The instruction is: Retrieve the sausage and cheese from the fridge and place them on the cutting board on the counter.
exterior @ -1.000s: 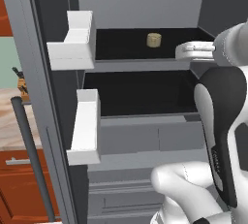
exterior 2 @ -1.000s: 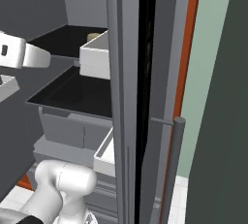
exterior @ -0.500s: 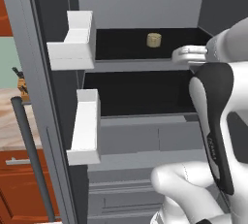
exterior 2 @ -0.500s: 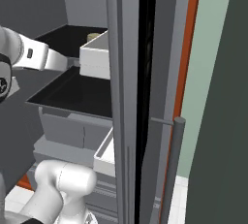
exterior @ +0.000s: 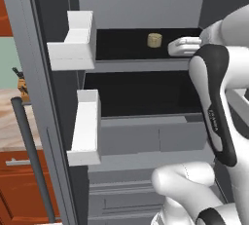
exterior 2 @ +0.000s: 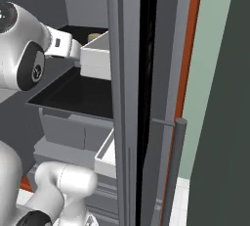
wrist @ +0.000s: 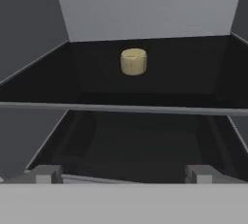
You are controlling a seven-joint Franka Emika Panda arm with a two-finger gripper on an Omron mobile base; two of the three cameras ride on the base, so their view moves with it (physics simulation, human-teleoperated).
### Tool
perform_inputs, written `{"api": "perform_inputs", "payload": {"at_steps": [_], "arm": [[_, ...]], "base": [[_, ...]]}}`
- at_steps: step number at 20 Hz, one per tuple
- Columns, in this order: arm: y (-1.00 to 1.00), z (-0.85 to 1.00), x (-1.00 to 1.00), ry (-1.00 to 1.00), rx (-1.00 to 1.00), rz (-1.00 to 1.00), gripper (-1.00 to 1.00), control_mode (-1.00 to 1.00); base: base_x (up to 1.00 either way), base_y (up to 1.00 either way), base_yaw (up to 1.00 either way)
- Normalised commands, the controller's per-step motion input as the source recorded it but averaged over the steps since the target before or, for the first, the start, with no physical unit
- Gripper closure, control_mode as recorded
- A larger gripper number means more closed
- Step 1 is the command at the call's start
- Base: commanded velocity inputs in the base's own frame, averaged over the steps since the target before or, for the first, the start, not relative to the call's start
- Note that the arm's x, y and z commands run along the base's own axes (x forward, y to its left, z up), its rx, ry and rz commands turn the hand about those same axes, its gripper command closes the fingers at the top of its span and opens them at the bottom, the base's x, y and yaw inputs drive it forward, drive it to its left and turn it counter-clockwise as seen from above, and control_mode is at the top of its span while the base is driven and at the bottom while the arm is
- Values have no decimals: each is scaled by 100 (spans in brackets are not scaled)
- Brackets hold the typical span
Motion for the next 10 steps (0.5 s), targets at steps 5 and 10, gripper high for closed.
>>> {"api": "perform_inputs", "payload": {"at_steps": [5,10], "arm": [[-1,5,45,1,0,0,-100,-100],[1,-1,65,0,0,-3,-100,-100]], "base": [[0,0,0],[0,0,0]]}}
